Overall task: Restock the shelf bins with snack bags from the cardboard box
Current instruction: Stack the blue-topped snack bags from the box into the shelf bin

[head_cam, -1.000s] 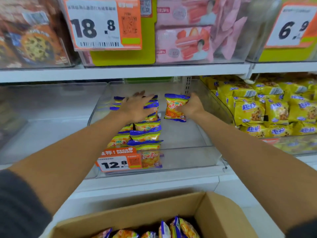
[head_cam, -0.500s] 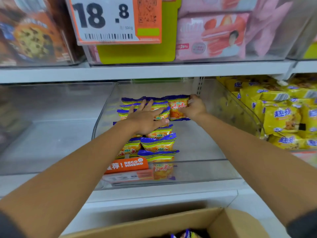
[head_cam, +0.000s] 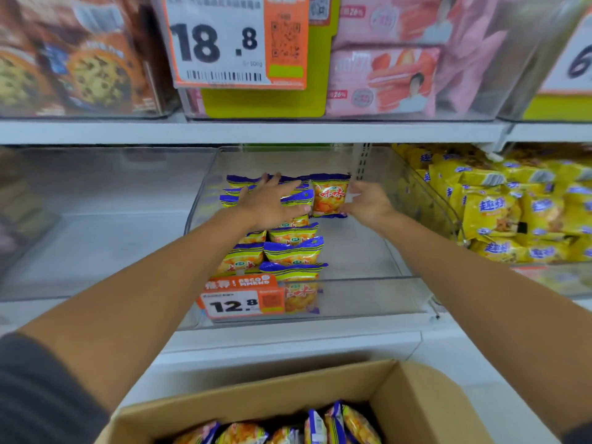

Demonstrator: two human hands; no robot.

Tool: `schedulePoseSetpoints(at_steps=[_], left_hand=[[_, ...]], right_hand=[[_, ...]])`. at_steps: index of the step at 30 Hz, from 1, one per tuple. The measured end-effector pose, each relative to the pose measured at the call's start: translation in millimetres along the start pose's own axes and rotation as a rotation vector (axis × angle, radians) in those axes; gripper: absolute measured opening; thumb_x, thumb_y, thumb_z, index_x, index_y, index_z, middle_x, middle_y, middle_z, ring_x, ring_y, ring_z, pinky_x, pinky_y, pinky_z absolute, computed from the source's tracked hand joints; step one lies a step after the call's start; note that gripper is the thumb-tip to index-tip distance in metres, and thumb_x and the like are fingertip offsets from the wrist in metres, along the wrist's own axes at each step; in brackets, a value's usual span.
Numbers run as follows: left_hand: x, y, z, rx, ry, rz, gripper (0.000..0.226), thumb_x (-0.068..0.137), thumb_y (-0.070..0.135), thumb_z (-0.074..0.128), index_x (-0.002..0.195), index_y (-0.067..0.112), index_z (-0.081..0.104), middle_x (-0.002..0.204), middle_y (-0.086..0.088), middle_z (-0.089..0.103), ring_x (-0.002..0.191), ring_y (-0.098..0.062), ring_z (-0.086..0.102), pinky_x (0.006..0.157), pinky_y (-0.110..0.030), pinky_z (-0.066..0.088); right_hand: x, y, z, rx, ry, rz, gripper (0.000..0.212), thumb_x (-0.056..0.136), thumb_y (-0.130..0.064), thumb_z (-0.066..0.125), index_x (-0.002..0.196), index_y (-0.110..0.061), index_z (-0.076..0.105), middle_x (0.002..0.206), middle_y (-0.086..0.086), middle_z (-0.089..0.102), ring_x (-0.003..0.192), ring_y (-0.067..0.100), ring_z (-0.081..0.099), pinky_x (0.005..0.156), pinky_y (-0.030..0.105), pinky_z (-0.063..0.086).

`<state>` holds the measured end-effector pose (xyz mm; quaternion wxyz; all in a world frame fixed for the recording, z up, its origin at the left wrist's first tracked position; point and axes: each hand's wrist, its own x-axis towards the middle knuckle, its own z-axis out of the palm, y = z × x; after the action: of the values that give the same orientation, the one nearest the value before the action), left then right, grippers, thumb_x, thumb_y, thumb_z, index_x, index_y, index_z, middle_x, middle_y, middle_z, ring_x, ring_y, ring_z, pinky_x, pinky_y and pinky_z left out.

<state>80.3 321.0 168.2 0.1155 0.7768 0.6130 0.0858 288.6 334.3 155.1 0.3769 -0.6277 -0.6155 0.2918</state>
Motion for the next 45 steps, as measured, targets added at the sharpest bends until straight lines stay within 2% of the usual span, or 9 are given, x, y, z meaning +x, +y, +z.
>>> schedulePoseSetpoints(at_steps=[3, 5, 9, 14, 18, 26, 31, 36, 45], left_hand=[[-24.2, 6.0, -10.3, -0.113, 0.097, 0.030, 0.059, 0.090, 0.056, 0.057, 0.142, 0.031, 0.045, 0.151, -0.005, 0.042, 0.140, -0.027, 0.035, 0.113, -0.050, 0.032], [-54.6, 14.1, -13.6, -0.241, 0.149, 0.020, 0.033, 0.089, 0.046, 0.064, 0.114, 0.026, 0.061, 0.113, -0.002, 0.067, 0.107, -0.023, 0.061, 0.090, -0.043, 0.050], [-128.2, 38.7, -11.9, -0.223, 0.294, 0.011, 0.013, 0.089, 0.031, 0.065, 0.082, 0.023, 0.056, 0.072, 0.011, 0.053, 0.077, -0.018, 0.055, 0.064, -0.032, 0.043], [-215.9, 51.7, 26.3, -0.256, 0.303, 0.034, 0.016, 0.076, 0.025, 0.065, 0.069, 0.025, 0.051, 0.070, 0.008, 0.055, 0.077, -0.023, 0.060, 0.071, -0.039, 0.049], [-243.9, 48.2, 47.6, -0.107, 0.444, 0.163, 0.006, 0.078, 0.021, 0.068, 0.076, 0.021, 0.062, 0.094, 0.003, 0.065, 0.099, -0.022, 0.057, 0.088, -0.037, 0.042], [-224.0, 33.4, 40.6, -0.191, 0.477, 0.093, 0.006, 0.085, 0.018, 0.066, 0.082, 0.017, 0.061, 0.088, 0.004, 0.064, 0.085, -0.015, 0.057, 0.073, -0.035, 0.050], [-221.3, 23.6, 46.0, -0.305, 0.330, -0.061, 0.034, 0.088, 0.022, 0.066, 0.118, 0.019, 0.050, 0.116, 0.000, 0.055, 0.097, -0.017, 0.054, 0.077, -0.036, 0.051], [-251.9, 26.2, 80.3, -0.457, 0.125, -0.162, 0.026, 0.093, 0.027, 0.062, 0.115, 0.022, 0.051, 0.098, 0.001, 0.056, 0.085, -0.018, 0.057, 0.073, -0.034, 0.047], [-334.9, 2.2, 200.1, -0.436, -0.254, -0.302, 0.023, 0.093, 0.031, 0.064, 0.112, 0.018, 0.059, 0.108, -0.002, 0.063, 0.095, -0.018, 0.060, 0.082, -0.035, 0.052]], right_hand=[[-40.1, -19.7, -4.8, -0.038, 0.012, -0.117, 0.037, 0.081, -0.001, 0.070, 0.117, -0.007, 0.064, 0.100, 0.010, 0.064, 0.082, 0.017, 0.060, 0.069, 0.023, 0.047], [-71.9, -27.7, -7.6, -0.104, 0.073, -0.197, 0.022, 0.081, -0.001, 0.066, 0.102, -0.008, 0.067, 0.077, 0.001, 0.061, 0.064, 0.008, 0.053, 0.065, 0.023, 0.043], [-147.5, -32.4, -11.2, -0.114, 0.165, -0.298, 0.012, 0.077, -0.002, 0.065, 0.084, -0.012, 0.065, 0.062, -0.011, 0.050, 0.058, 0.006, 0.048, 0.064, 0.024, 0.042], [-234.5, -5.8, 9.5, -0.165, -0.038, -0.245, 0.016, 0.074, -0.004, 0.067, 0.078, -0.019, 0.062, 0.062, -0.011, 0.053, 0.056, 0.003, 0.049, 0.060, 0.026, 0.042], [-287.9, 27.3, 34.6, -0.244, -0.294, -0.147, 0.012, 0.082, -0.008, 0.064, 0.084, -0.020, 0.064, 0.080, -0.007, 0.063, 0.075, 0.008, 0.059, 0.075, 0.028, 0.050], [-311.8, 63.6, 57.8, -0.243, -0.449, -0.033, 0.015, 0.087, -0.012, 0.065, 0.090, -0.026, 0.063, 0.090, -0.009, 0.064, 0.087, 0.007, 0.061, 0.078, 0.020, 0.049], [-291.0, 50.0, 54.0, -0.204, -0.406, -0.015, 0.012, 0.088, -0.013, 0.063, 0.091, -0.024, 0.064, 0.090, -0.010, 0.062, 0.084, 0.002, 0.057, 0.068, 0.009, 0.040], [-296.5, 48.3, 47.8, -0.197, -0.397, -0.001, 0.011, 0.088, -0.011, 0.063, 0.090, -0.022, 0.065, 0.089, -0.008, 0.062, 0.085, 0.006, 0.058, 0.067, 0.012, 0.040], [-338.4, 125.1, 69.5, -0.368, -0.640, 0.127, 0.020, 0.090, -0.009, 0.062, 0.108, -0.013, 0.070, 0.112, 0.002, 0.067, 0.105, 0.018, 0.061, 0.090, 0.034, 0.051]])
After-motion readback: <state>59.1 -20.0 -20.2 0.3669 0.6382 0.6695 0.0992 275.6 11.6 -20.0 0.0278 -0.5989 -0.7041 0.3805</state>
